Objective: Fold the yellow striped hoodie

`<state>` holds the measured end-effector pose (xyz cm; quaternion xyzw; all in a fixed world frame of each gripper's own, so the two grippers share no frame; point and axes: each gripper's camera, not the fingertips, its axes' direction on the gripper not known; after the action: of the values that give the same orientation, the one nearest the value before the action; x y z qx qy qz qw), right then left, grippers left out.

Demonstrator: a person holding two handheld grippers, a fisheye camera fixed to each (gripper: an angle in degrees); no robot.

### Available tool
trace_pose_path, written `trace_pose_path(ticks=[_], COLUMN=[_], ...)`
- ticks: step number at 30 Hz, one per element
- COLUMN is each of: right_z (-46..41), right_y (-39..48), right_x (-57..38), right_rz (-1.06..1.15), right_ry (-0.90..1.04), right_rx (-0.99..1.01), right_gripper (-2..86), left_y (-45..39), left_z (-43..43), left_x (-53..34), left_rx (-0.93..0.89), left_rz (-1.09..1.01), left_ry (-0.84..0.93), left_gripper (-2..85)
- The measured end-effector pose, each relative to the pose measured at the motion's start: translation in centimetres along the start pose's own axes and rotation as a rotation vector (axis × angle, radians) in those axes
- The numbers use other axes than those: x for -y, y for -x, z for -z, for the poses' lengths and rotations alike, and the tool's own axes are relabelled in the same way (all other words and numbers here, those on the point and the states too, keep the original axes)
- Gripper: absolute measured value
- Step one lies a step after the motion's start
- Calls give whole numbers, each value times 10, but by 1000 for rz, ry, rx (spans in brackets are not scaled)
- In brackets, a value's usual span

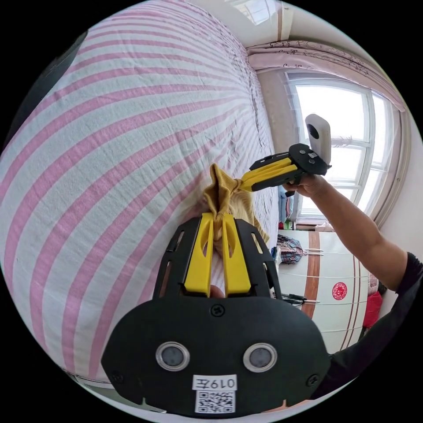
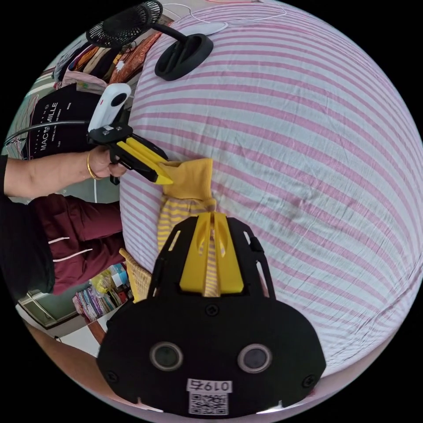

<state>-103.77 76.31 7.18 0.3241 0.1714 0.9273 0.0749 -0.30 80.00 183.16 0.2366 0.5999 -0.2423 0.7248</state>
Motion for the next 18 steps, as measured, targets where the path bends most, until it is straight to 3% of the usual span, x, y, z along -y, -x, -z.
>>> trace_pose_path(ticks=[5, 11, 18], right_z=[-14, -41, -34], right_y=[-6, -7, 28], right_x=[-1, -7, -95], right_rz=[-28, 26, 24], right_ry=[15, 62, -134], right_rx=[-46, -19, -74], right_gripper=[39, -7, -10], left_y=[-12, -36, -118], left_z=[-4, -8, 2], left_x=[-18, -45, -97], left_rx=[13, 39, 80], left_rz=[1, -35, -213], left_ry=[4, 9, -23], left_gripper=[23, 21, 20])
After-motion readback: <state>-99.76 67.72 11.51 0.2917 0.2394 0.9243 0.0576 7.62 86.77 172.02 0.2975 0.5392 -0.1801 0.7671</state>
